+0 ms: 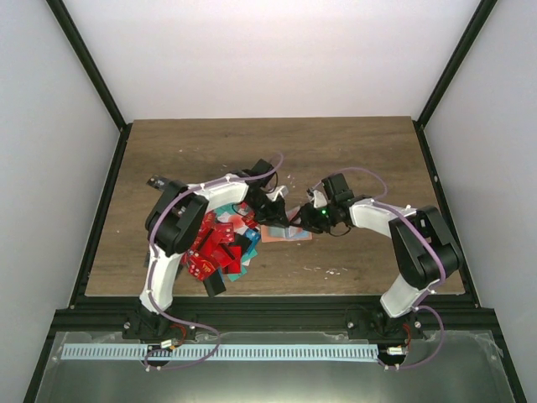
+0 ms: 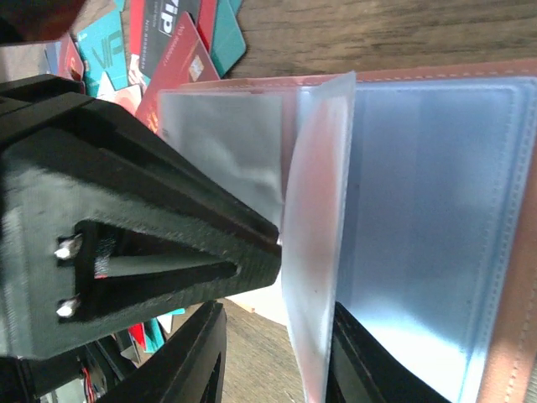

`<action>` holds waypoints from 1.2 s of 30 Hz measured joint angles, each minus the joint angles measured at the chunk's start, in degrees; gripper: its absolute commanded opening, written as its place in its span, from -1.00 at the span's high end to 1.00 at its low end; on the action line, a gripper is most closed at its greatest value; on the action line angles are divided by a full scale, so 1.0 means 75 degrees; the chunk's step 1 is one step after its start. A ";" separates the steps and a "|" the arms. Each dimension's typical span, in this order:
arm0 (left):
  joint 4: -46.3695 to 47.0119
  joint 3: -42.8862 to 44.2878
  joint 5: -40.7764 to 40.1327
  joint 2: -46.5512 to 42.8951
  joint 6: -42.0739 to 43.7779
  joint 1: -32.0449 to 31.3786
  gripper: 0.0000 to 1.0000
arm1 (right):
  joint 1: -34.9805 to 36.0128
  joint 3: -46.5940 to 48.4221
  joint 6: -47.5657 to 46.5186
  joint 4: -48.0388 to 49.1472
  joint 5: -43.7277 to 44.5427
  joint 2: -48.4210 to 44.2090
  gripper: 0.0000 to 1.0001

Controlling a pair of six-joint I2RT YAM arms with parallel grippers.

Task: Put the credit cards into the card holder
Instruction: Insert the credit card into the card holder.

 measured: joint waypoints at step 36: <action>-0.1970 -0.1641 -0.3876 -0.5010 0.0659 0.2130 0.09 | 0.1393 0.1944 0.0146 0.0020 -0.0187 0.0973 0.26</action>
